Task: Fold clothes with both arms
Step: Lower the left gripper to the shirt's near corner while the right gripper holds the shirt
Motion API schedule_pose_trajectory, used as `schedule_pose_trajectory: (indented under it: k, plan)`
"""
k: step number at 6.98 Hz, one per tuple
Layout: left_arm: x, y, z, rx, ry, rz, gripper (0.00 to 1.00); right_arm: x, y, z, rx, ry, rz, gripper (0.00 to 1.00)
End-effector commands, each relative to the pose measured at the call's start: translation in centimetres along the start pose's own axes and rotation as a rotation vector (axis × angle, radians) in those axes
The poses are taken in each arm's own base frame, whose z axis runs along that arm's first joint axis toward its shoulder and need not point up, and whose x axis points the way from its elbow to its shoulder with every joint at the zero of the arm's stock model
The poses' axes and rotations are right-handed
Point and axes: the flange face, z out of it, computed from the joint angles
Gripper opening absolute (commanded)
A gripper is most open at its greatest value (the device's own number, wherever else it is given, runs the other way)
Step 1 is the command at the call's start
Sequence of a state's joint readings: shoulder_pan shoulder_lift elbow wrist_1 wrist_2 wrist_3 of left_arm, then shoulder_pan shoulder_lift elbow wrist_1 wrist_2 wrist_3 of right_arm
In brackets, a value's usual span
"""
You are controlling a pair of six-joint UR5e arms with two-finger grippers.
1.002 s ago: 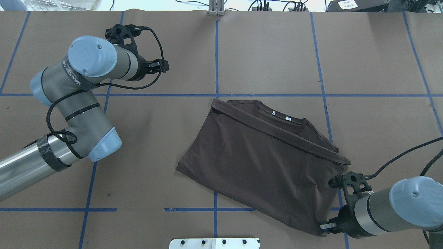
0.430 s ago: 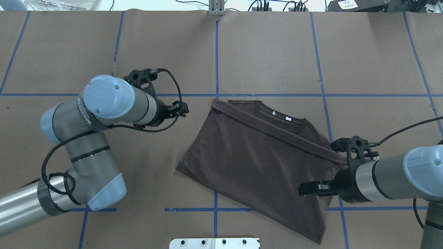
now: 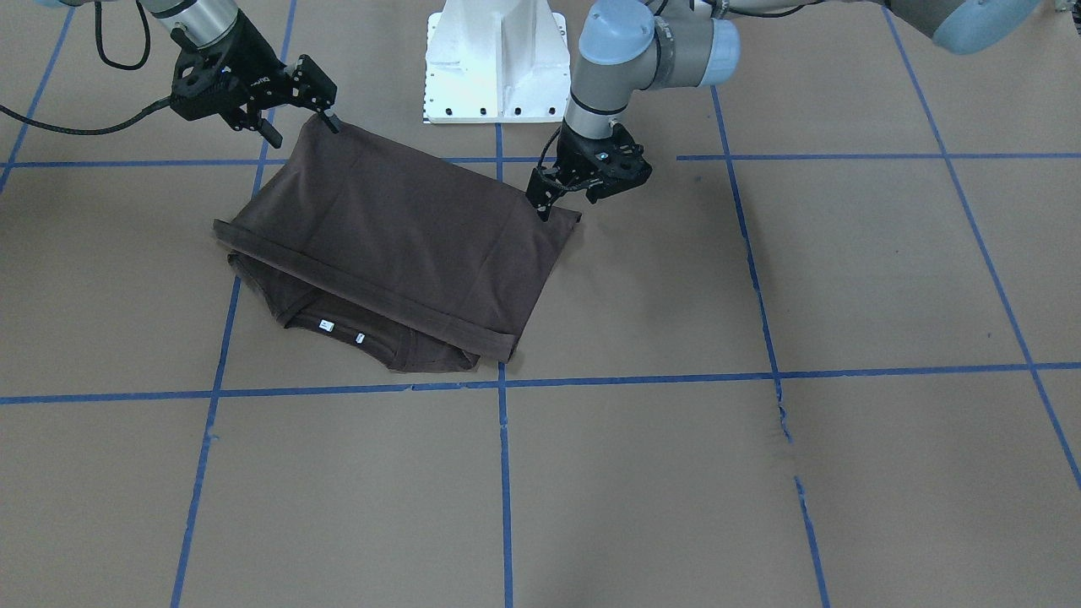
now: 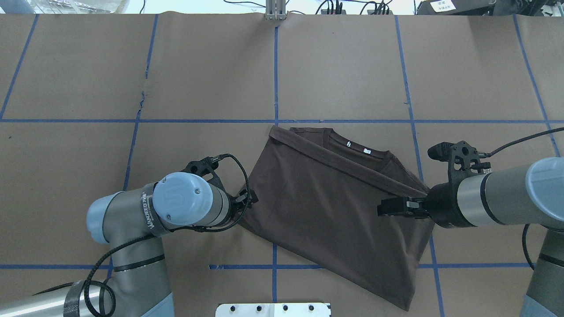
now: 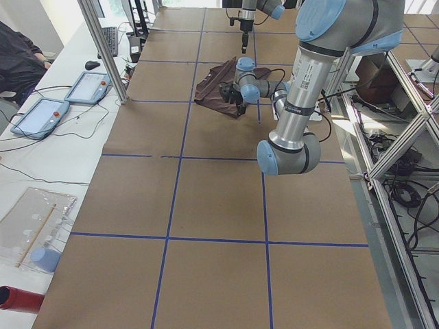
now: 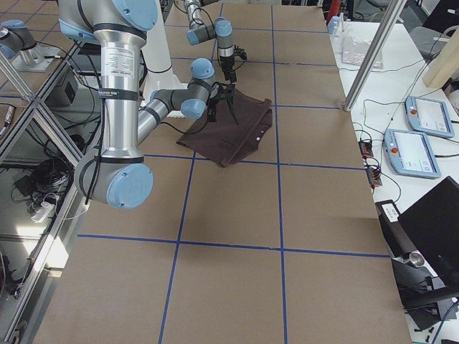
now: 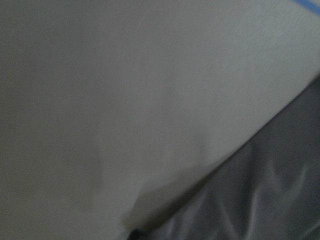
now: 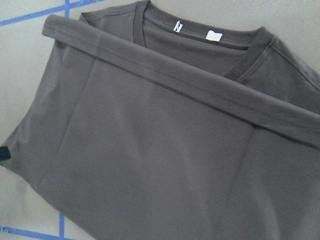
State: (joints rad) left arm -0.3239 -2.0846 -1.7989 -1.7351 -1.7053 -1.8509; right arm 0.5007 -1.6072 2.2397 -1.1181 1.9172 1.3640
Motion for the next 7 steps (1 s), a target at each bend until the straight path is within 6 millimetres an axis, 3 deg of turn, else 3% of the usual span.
schedule_pose_trajectory:
  k: [1,3,5,7]
  plan:
    - [-0.5,1.3,1.4,0.005,-0.029,-0.021,0.88,-0.5,-0.6,-0.2,0.014,-0.012,0.0,1.0]
    - [-0.4,0.6,1.4,0.038,-0.021,-0.024,0.77,-0.4,-0.9,-0.2,0.019,-0.01,0.003,1.0]
    - [-0.4,-0.1,1.6,0.052,-0.021,-0.028,0.75,-0.1,-1.0,0.3,0.017,0.0,0.007,1.0]
    - [-0.4,-0.3,1.8,0.065,-0.017,-0.022,0.66,-0.1,-1.0,0.4,0.017,0.001,0.008,1.0]
